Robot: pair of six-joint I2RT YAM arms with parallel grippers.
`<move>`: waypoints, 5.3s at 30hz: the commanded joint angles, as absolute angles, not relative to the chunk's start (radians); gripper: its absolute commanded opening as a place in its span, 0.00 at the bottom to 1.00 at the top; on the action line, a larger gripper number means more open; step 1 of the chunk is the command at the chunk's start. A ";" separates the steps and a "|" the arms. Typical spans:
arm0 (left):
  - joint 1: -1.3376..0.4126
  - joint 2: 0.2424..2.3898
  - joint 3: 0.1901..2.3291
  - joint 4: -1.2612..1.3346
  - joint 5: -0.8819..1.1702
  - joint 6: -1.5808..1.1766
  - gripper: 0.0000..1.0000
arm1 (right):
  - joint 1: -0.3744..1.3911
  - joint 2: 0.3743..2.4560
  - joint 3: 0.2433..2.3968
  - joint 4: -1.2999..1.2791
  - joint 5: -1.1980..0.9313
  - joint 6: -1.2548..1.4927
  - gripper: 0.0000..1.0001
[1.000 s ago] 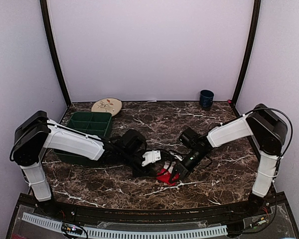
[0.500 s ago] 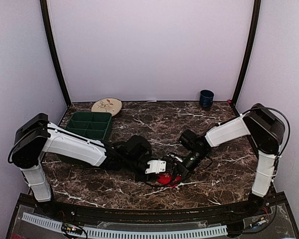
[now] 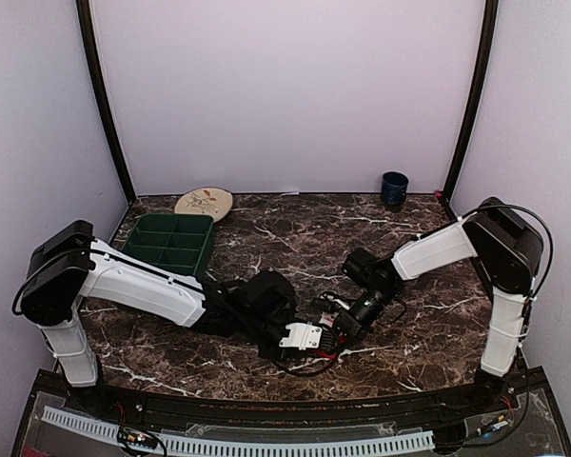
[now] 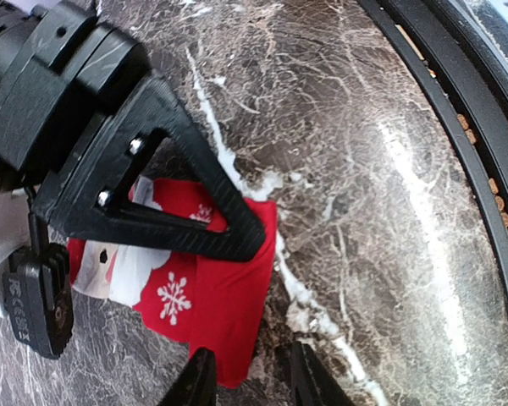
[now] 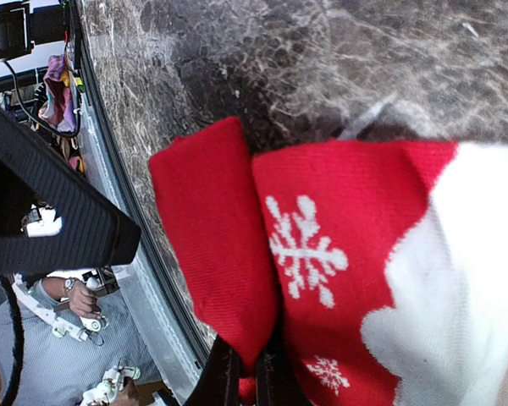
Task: Roll the socks
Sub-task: Roll the sock at the center of the board.
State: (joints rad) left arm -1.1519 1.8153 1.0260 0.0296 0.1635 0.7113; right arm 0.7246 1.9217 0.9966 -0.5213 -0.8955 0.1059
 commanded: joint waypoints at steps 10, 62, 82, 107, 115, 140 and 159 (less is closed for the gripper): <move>-1.183 1.869 1.082 0.080 0.077 0.756 0.35 | 0.716 1.948 0.999 -0.561 -0.879 0.087 0.00; -1.175 2.132 1.472 -0.542 0.320 0.605 0.05 | 0.698 1.836 0.978 -0.520 -0.786 0.155 0.36; -1.048 2.151 1.557 -0.806 0.541 0.453 0.05 | 0.675 1.653 0.842 -0.357 -0.539 0.329 0.42; -0.963 2.371 1.741 -1.012 0.823 0.414 0.05 | 1.060 1.230 0.616 -0.247 0.091 0.353 0.40; -0.923 2.404 1.777 -1.033 0.863 0.402 0.05 | 1.161 1.214 0.618 -0.240 0.138 0.243 0.39; -0.916 2.421 1.800 -1.054 0.941 0.406 0.05 | 1.323 1.531 0.807 -0.204 0.143 -0.081 0.41; -0.936 2.410 1.784 -1.057 0.965 0.422 0.05 | 1.324 1.640 0.844 -0.188 0.232 -0.117 0.46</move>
State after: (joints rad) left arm -0.9203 2.4050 1.7847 -1.0431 0.9585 0.3992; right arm 1.3159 1.6291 0.8227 -0.2173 0.1875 -0.1032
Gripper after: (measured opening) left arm 0.080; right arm 0.460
